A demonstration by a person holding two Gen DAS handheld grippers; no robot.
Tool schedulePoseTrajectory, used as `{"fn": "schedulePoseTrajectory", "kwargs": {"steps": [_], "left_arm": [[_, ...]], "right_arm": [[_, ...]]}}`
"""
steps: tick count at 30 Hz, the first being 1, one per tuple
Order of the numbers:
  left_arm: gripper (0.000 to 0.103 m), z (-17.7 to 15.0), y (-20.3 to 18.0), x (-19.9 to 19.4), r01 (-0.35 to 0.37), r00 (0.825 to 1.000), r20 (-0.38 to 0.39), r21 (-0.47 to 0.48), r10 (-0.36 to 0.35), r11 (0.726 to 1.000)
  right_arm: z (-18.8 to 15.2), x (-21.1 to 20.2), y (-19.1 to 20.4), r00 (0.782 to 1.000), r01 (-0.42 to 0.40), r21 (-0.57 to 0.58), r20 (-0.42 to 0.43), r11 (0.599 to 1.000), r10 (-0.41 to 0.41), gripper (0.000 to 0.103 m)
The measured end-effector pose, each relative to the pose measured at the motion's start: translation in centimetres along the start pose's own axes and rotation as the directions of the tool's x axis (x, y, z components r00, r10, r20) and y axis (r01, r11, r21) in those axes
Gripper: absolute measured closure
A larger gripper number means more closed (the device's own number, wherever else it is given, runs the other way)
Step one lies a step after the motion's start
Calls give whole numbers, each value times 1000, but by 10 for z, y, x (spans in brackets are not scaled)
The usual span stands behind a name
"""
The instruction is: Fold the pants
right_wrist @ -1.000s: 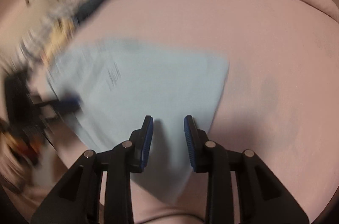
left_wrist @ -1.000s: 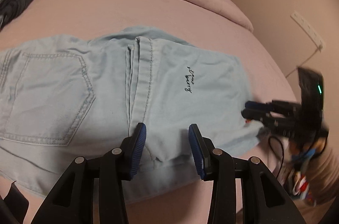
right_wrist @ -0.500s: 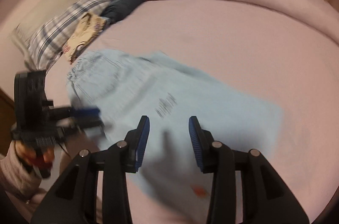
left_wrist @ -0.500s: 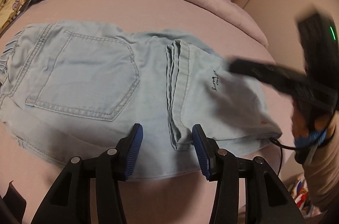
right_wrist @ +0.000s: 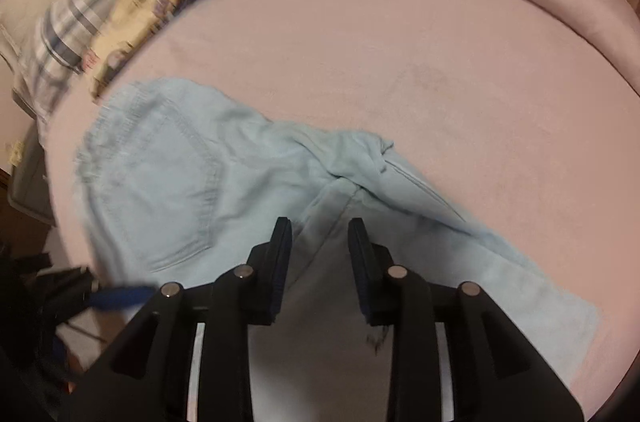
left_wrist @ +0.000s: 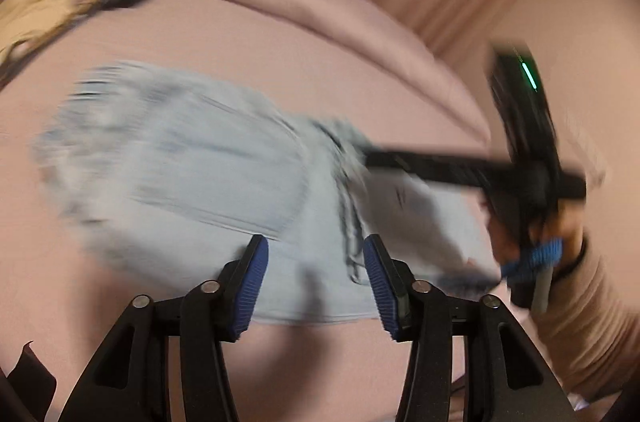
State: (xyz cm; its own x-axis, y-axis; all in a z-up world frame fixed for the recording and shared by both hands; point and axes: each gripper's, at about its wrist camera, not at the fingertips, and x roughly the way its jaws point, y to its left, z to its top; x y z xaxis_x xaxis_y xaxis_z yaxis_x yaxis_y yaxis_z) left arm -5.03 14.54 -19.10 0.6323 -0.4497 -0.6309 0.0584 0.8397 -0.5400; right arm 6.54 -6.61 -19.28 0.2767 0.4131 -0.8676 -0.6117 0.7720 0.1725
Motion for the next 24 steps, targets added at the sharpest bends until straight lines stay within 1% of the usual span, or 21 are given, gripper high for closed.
{"fn": "schedulePoseTrajectory", "kwargs": {"steps": [1,3,4,5,6,7,9,10,11,12,13,15,17,19,20,21,22,23,24], "left_arm": [[43,1,11,-11,-1,1000,27,-51,3,999],[38,0,40,-32,-16,996,79,-168,29,986],[35,-1,53,-39,-23,994,96,-217,44,976],[32,-3,69,-46,-31,992,109,-280,64,959],[30,-3,77,-47,-39,991,108,-313,76,949],[30,-1,87,-47,-43,991,104,-353,85,935],[29,-2,104,-42,-36,992,94,-422,83,906],[29,-4,108,-39,-39,993,83,-447,85,894],[29,-3,114,-35,-31,994,81,-476,78,879],[27,-2,116,-32,-16,993,95,-495,72,869],[25,1,120,-29,1,992,112,-516,67,857],[20,8,121,-24,23,992,120,-525,48,851],[20,16,114,-13,25,992,117,-534,45,845],[21,17,111,-11,21,992,116,-538,50,843],[24,17,110,-12,17,992,117,-537,55,844],[40,17,110,-11,2,991,112,-536,69,844],[63,16,112,-9,-14,991,103,-538,82,843],[66,12,118,-8,-7,992,99,-554,74,833],[68,8,123,-8,25,992,115,-574,50,818]], "right_arm": [[-3,-7,3,1000,-11,-4,16,1000,11,67],[-11,-18,10,998,-51,-13,36,999,51,62],[-17,-21,15,996,-76,-24,40,997,76,62],[-23,-20,22,995,-85,-41,39,996,87,61],[-28,-17,27,996,-79,-57,35,995,81,60],[-33,-10,32,997,-69,-74,26,995,71,59],[-42,12,35,998,-63,-85,-36,994,60,57],[-46,26,36,997,-49,-82,-68,995,44,55],[-49,31,38,998,-28,-90,-57,996,23,51],[-49,29,43,999,-28,-101,-40,994,24,42],[-48,27,47,999,-35,-107,-45,994,31,39],[-45,26,53,998,-25,-116,-52,993,19,37],[-41,23,55,998,-36,-107,-50,994,30,38],[-37,18,52,997,-67,-71,-36,995,64,39],[-36,17,51,997,-79,-54,-26,995,77,39],[-35,12,48,996,-87,-34,-13,996,86,39],[-35,8,45,996,-87,-16,1,996,87,39],[-36,5,44,996,-84,-3,12,996,84,39],[-37,1,39,996,-81,12,21,997,81,39]]}}
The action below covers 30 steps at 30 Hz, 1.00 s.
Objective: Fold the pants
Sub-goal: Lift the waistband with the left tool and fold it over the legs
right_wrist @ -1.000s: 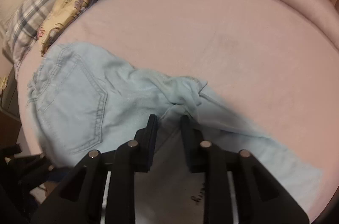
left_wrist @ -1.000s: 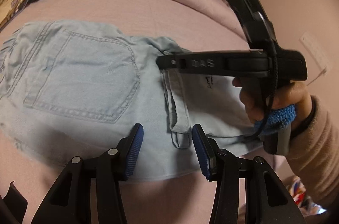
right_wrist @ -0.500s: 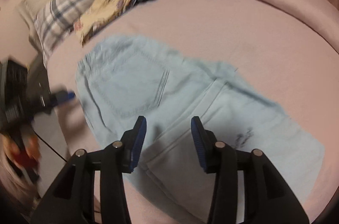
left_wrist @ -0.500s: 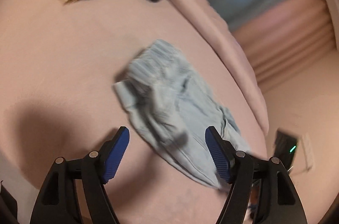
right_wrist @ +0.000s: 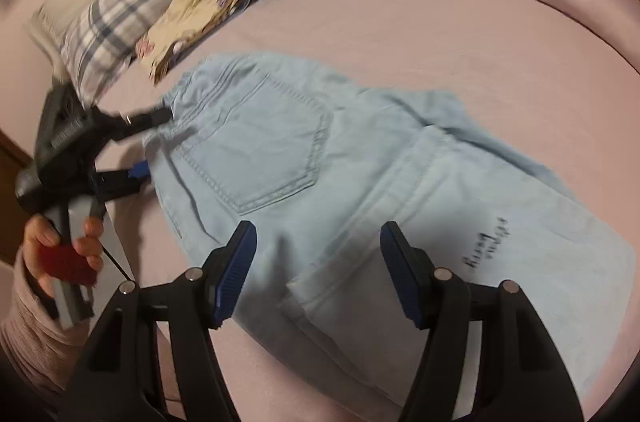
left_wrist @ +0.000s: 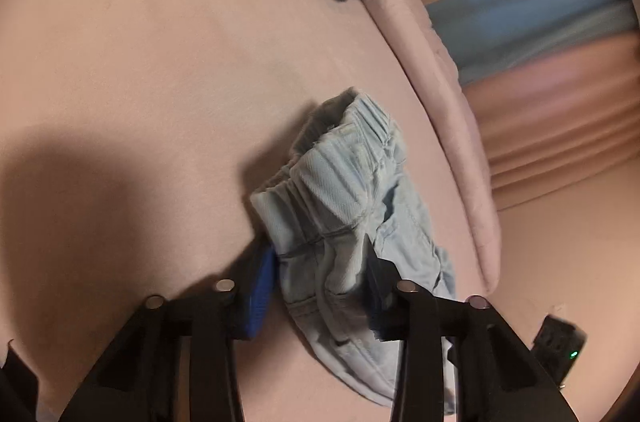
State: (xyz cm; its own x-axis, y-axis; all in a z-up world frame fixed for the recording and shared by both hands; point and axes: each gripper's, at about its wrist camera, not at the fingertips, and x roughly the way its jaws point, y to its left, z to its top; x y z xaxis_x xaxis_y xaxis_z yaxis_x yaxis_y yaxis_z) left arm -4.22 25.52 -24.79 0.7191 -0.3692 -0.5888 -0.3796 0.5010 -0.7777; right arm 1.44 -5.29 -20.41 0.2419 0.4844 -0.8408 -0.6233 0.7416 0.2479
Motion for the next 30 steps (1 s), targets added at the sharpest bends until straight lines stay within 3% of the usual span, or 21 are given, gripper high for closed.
{"fn": "schedulePoseTrajectory", "kwargs": {"steps": [5,7,10,13,19,22,24,27,30], "left_arm": [[75,-3,-12,-7,7,1000,22,31,-7,999],[76,-3,-20,-10,16,999,40,54,-18,998],[76,-8,-46,-21,24,996,79,162,-38,987],[76,-18,-82,-29,25,992,110,304,-61,952],[77,-52,-148,-25,64,990,73,520,-119,852],[77,-75,-172,-18,66,993,41,608,-114,791],[77,-91,-187,-9,60,995,19,671,-98,739],[77,-120,-204,8,67,997,-28,744,-68,665],[77,-150,-219,33,75,997,-82,808,-14,585]], "right_arm": [[-10,-17,-15,999,17,37,27,999,-18,40],[-15,-22,-22,999,4,45,33,999,-6,45],[-17,-14,-24,1000,-1,61,16,998,0,54],[-22,9,-23,999,4,68,-35,998,-2,70],[-16,24,-25,998,-46,122,-30,991,50,68],[-22,10,-44,988,-149,226,7,963,152,65],[-31,-6,-63,976,-217,309,74,926,204,56],[-47,-34,-99,941,-335,426,193,840,278,49],[-65,-65,-134,888,-453,506,327,734,323,43]]}}
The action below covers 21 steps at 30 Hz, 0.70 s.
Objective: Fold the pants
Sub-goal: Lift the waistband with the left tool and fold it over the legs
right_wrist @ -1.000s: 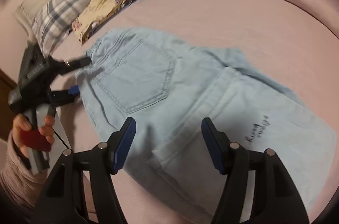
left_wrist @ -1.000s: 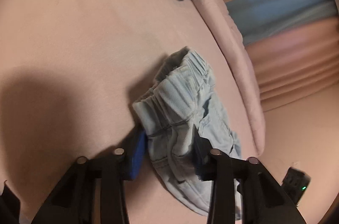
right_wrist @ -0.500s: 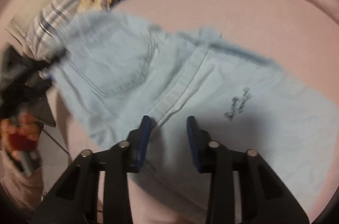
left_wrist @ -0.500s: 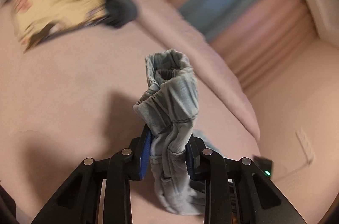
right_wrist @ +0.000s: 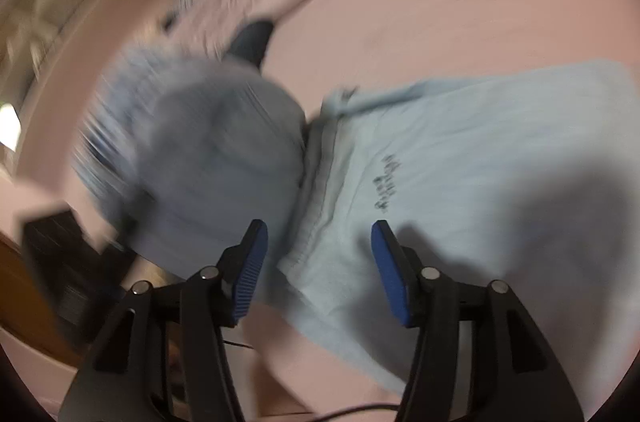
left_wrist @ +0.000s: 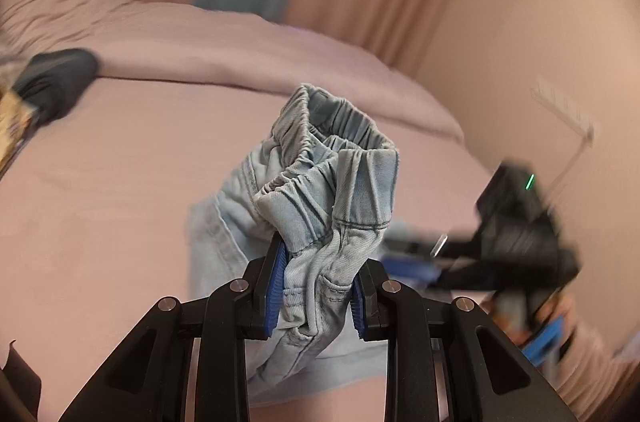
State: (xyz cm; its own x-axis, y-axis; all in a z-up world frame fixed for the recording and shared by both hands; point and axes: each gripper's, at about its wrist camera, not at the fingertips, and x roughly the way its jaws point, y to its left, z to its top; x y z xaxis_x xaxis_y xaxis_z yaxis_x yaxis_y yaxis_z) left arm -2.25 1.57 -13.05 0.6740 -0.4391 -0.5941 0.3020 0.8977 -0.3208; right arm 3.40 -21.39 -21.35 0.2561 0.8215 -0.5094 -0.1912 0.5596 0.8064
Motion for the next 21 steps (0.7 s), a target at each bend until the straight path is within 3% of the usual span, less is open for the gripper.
{"fn": "schedulePoseTrajectory", "kwargs": {"steps": [3,6,10,14,16,17,20,21], "left_arm": [[77,-10,-24,29,-21,997,-77,112,30,993],[77,-24,-40,50,-40,988,-137,214,71,976],[76,-36,-51,55,-61,980,-161,302,113,951],[76,-37,-59,52,-53,977,-174,350,120,935],[76,-35,-63,56,-58,975,-179,378,134,924],[76,-34,-65,58,-56,973,-184,387,137,920],[76,-31,-65,58,-27,973,-204,368,109,930],[76,-29,-65,58,-11,973,-213,359,94,933]], "right_arm": [[6,-38,-12,992,-93,88,95,992,84,33],[9,-55,-14,988,-104,123,128,987,88,29],[20,-42,-13,999,13,145,28,989,-17,28],[32,-16,-15,998,36,195,-62,980,-25,28],[39,-12,-6,996,44,164,-79,985,-31,38],[41,-8,-1,995,60,142,-90,988,-47,51],[48,-2,0,987,125,108,-114,986,-112,75],[48,-4,-5,986,129,104,-116,986,-117,79]]}}
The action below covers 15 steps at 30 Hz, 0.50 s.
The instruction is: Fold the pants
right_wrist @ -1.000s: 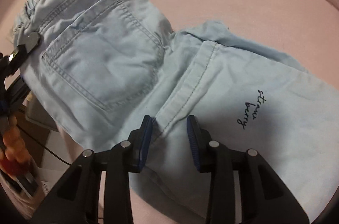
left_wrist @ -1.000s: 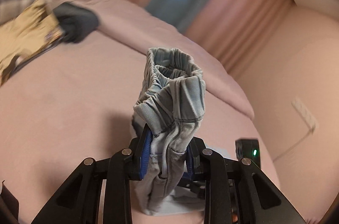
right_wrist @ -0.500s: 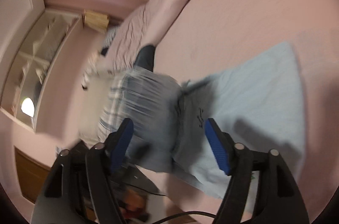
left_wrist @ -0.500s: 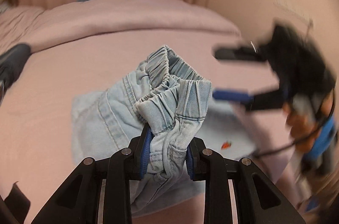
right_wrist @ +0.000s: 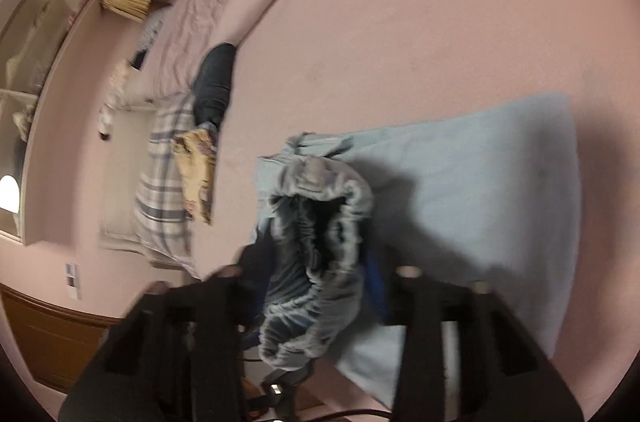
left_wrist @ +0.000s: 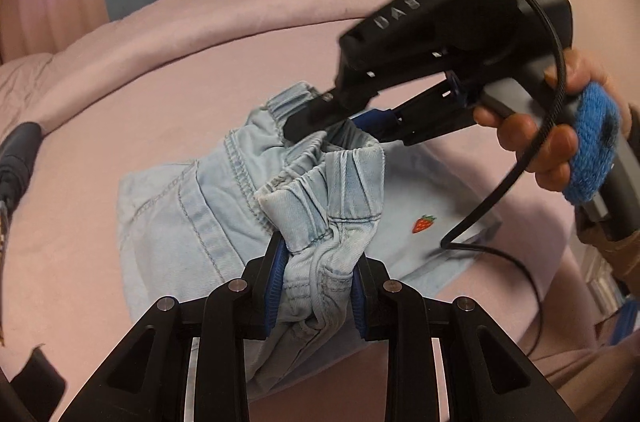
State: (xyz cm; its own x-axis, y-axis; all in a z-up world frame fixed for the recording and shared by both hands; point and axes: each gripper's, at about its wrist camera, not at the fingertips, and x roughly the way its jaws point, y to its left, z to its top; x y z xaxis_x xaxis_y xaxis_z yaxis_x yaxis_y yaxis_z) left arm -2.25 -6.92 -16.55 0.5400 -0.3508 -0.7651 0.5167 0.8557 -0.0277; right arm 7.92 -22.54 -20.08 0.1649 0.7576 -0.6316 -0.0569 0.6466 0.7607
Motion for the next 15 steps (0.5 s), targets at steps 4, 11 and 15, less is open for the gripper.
{"fn": "schedulePoseTrajectory", "kwargs": {"steps": [4,11,15], "left_arm": [[76,14,-3,-3,72,997,21,1,-72,997],[76,39,-36,17,89,996,8,78,-90,993],[71,36,-42,47,130,990,-63,28,-128,991]], "right_arm": [[-2,-22,0,998,61,-96,30,994,-58,83],[10,-72,-13,990,108,-152,105,983,-93,81],[15,-51,-39,983,180,-118,70,977,-172,78]]}}
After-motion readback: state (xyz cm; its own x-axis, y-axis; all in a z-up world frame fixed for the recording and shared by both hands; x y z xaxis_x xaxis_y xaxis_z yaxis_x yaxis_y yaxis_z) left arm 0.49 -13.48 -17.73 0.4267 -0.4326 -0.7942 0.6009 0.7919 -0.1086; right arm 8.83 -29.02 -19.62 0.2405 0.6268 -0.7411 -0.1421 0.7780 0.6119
